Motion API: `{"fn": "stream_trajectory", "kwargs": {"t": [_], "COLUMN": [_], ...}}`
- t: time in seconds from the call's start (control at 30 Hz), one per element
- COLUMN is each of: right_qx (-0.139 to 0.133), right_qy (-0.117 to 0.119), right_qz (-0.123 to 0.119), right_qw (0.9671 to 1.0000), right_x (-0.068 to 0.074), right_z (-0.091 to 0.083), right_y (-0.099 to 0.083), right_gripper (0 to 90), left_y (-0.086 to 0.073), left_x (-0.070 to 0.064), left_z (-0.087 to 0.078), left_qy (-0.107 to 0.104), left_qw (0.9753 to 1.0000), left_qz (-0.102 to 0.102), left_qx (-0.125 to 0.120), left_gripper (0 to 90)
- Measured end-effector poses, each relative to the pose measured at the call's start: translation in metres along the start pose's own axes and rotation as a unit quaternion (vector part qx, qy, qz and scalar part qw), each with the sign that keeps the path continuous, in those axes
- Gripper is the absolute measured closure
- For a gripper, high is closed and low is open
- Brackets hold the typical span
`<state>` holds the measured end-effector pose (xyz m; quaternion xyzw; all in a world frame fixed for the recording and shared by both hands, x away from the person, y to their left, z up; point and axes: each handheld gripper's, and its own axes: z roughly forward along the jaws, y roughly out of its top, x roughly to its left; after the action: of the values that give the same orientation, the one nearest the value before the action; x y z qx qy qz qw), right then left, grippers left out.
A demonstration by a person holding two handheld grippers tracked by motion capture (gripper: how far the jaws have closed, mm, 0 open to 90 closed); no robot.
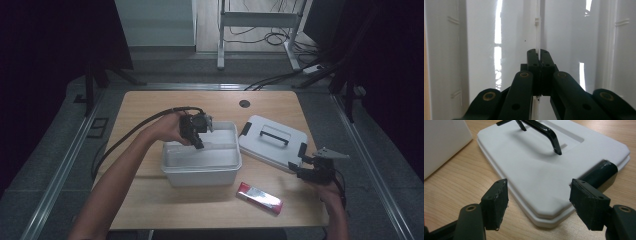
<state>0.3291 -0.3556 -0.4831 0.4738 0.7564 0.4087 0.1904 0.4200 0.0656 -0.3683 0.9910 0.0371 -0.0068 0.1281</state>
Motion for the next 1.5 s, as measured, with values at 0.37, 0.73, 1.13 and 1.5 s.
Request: {"fn": "stream_trajectory", "kwargs": {"t": [0.37, 0.73, 1.13, 1.5], "right_qx": [-0.004, -0.009, -0.008, -0.009], "right_qy": [-0.001, -0.003, -0.002, 0.001], "right_qz": [0.001, 0.0, 0.004, 0.009], "right_qw": [1.0, 1.0, 1.0, 0.9999], "right_x": [-0.001, -0.002, -0.002, -0.003], "right_z": [-0.003, -0.005, -0.006, -0.005], "right_y": [0.001, 0.001, 0.0, -0.001], "right_gripper": [30.8, 30.8, 30.8, 30.8], "left_y": [0.0, -0.001, -0.021, -0.053], "left_x": [-0.001, -0.003, -0.004, -0.002], "left_z": [-0.002, -0.016, -0.059, -0.094], "left_qy": [0.0, 0.012, 0.038, 0.075], "left_qw": [1.0, 0.9992, 0.9937, 0.9905], "left_qz": [-0.002, 0.005, -0.017, -0.05], "left_qx": [-0.009, -0.038, -0.104, -0.104], "left_gripper": [89.6, 89.7, 89.7, 89.7]}}
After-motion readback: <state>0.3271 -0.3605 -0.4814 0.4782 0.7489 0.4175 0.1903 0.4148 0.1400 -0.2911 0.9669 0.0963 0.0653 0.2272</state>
